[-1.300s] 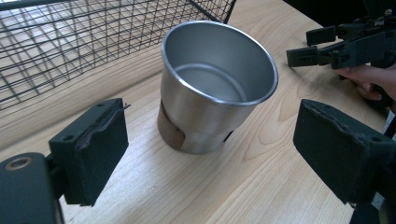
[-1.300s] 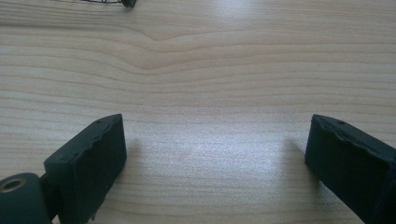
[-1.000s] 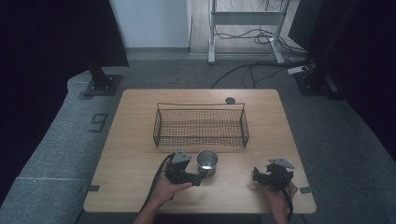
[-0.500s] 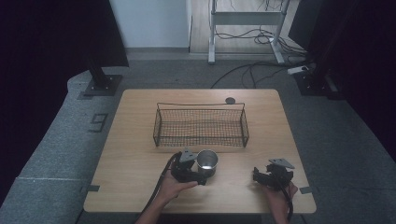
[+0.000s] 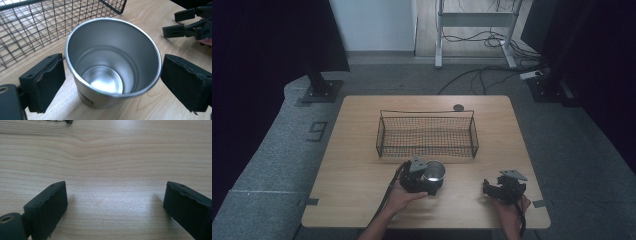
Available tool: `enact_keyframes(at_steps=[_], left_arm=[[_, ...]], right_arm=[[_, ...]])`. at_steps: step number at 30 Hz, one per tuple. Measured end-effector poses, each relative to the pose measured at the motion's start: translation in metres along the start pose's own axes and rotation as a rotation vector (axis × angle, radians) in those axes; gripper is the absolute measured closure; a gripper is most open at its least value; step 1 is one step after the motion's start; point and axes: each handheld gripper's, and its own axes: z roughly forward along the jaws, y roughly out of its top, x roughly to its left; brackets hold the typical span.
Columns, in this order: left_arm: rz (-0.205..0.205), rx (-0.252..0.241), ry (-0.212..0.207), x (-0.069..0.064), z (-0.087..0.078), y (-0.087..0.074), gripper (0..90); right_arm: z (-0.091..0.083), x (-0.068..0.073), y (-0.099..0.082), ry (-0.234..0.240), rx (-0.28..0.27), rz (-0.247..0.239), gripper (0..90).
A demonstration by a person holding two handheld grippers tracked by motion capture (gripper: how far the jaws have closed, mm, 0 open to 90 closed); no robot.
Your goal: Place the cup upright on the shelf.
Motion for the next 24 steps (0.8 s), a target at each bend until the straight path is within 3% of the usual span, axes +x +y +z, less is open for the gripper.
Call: enact_keyframes(at_steps=[12,24], left_arm=[[0.012,0.007,0.017,-0.001,0.014,0.006,10.4],[0.025,0.002,0.009,0.000,0.011,0.006,14.7]], right_arm=[[0.000,0.000,0.000,0.000,0.000,0.000,5.3],[0.000,0.000,0.000,0.000,0.000,0.000,5.3]])
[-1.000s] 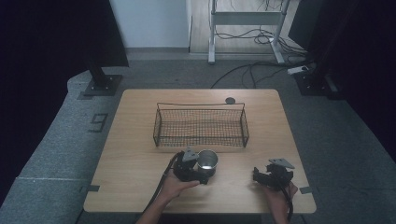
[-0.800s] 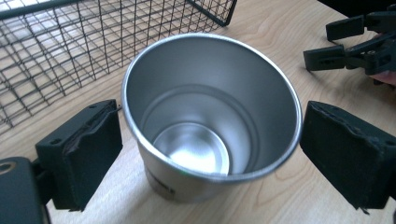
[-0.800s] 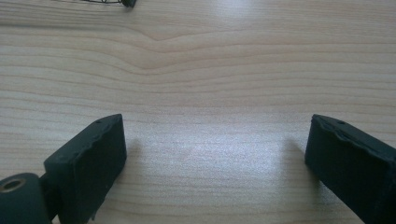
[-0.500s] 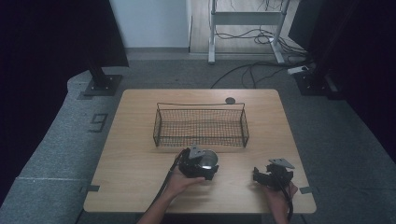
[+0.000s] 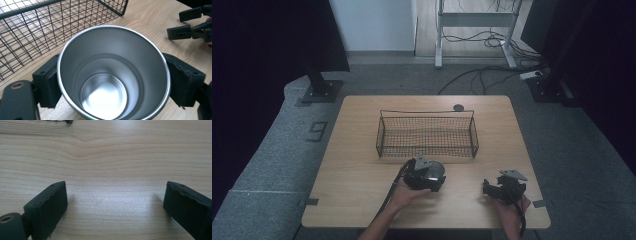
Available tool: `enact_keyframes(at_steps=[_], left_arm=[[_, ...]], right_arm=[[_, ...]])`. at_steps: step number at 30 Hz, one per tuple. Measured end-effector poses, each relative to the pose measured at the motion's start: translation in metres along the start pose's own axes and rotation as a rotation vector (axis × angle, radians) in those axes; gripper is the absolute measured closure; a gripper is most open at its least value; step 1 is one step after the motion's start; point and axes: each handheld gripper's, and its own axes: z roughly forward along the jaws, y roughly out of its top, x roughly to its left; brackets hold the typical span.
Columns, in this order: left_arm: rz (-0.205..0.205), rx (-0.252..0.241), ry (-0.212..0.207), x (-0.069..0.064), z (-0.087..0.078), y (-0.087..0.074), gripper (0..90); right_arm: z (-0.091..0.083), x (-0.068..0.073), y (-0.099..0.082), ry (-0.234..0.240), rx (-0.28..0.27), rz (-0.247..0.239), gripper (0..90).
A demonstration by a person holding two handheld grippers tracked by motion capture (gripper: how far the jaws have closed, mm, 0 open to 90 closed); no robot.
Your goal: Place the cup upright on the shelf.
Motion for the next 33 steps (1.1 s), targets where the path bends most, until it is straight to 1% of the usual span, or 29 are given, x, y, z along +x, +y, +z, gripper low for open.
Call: enact_keyframes(at_steps=[9,13,17,28,33], left_arm=[[0.006,-0.034,-0.015,0.000,-0.015,0.007,14.7],[-0.001,-0.045,-0.021,0.002,-0.023,0.010,14.7],[-0.006,-0.056,-0.017,0.005,-0.030,0.012,14.7],[-0.018,-0.061,-0.030,0.010,-0.038,0.016,14.8],[-0.011,-0.073,-0.029,0.011,-0.044,0.020,14.8]], right_arm=[[0.000,0.000,0.000,0.000,0.000,0.000,5.3],[0.000,0.000,0.000,0.000,0.000,0.000,5.3],[0.000,0.000,0.000,0.000,0.000,0.000,5.3],[0.000,0.000,0.000,0.000,0.000,0.000,5.3],[0.000,0.000,0.000,0.000,0.000,0.000,5.3]])
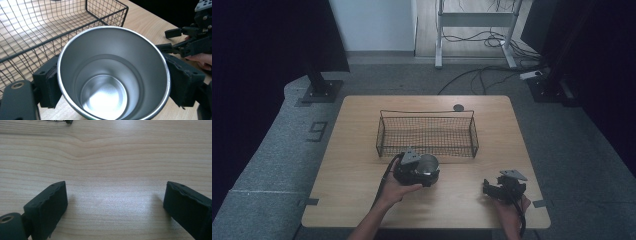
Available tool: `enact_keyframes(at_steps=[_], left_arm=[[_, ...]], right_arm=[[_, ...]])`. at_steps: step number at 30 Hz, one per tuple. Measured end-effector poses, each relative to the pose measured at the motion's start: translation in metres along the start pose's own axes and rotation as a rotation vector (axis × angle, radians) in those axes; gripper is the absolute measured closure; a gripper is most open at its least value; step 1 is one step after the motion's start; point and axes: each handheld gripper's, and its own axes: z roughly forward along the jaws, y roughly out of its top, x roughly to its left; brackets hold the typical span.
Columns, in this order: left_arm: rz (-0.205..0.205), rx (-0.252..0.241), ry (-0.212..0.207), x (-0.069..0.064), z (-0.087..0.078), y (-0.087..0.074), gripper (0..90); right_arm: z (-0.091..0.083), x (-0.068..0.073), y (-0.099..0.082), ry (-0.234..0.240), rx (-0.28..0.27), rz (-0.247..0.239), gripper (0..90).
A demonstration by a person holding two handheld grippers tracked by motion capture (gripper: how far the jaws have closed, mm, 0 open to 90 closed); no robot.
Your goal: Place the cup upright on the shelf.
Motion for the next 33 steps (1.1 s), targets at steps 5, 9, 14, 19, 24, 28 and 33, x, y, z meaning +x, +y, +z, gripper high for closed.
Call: enact_keyframes(at_steps=[5,9,14,19,24,28,33], left_arm=[[-0.018,-0.009,-0.014,0.005,-0.006,0.005,14.8],[-0.021,-0.013,-0.009,0.008,-0.009,0.008,14.8],[-0.023,-0.022,-0.010,0.010,-0.012,0.014,14.8],[-0.018,-0.022,-0.005,0.011,-0.014,0.019,14.8],[-0.023,-0.027,-0.003,0.014,-0.016,0.021,14.8],[-0.029,-0.028,-0.001,0.017,-0.019,0.022,14.8],[-0.040,-0.039,0.001,0.021,-0.021,0.025,14.8]], right_arm=[[0.000,0.000,0.000,0.000,0.000,0.000,5.3],[0.000,0.000,0.000,0.000,0.000,0.000,5.3],[0.000,0.000,0.000,0.000,0.000,0.000,5.4],[0.000,0.000,0.000,0.000,0.000,0.000,5.4],[0.000,0.000,0.000,-0.001,0.000,0.001,5.4],[0.000,0.000,0.000,-0.001,0.000,0.001,5.4],[0.000,0.000,0.000,-0.001,0.000,0.001,5.4]])
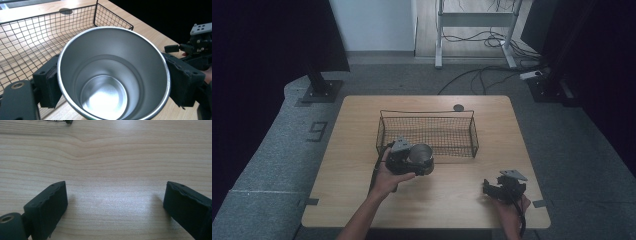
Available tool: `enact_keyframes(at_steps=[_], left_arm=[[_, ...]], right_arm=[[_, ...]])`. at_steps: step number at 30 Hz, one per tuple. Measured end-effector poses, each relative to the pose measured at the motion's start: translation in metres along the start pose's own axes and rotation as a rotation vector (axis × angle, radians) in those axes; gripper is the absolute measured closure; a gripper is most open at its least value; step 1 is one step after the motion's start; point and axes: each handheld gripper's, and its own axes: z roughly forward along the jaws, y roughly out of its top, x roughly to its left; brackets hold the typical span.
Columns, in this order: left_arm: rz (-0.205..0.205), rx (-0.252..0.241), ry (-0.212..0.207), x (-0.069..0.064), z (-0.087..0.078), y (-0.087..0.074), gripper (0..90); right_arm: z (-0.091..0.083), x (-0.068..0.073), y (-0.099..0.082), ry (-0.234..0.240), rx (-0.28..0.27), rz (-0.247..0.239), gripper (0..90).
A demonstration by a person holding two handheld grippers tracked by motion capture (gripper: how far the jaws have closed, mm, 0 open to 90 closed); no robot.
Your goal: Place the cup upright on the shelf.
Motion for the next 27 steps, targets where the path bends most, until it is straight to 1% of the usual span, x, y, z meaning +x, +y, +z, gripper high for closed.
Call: enact_keyframes(at_steps=[5,11,14,27], left_arm=[[0.002,-0.001,0.005,0.002,-0.002,0.004,14.8],[-0.018,-0.009,-0.004,0.007,-0.005,0.010,14.8],[-0.015,-0.010,0.002,0.009,-0.005,0.012,14.8],[-0.028,-0.015,0.014,0.018,-0.008,0.020,14.8]], right_arm=[[0.000,0.000,0.000,0.000,0.000,-0.001,5.4],[0.000,0.000,0.000,0.000,0.000,0.001,5.4],[0.000,0.000,0.000,0.000,0.001,-0.001,5.4],[0.000,0.000,0.000,0.000,0.000,0.000,5.4]])
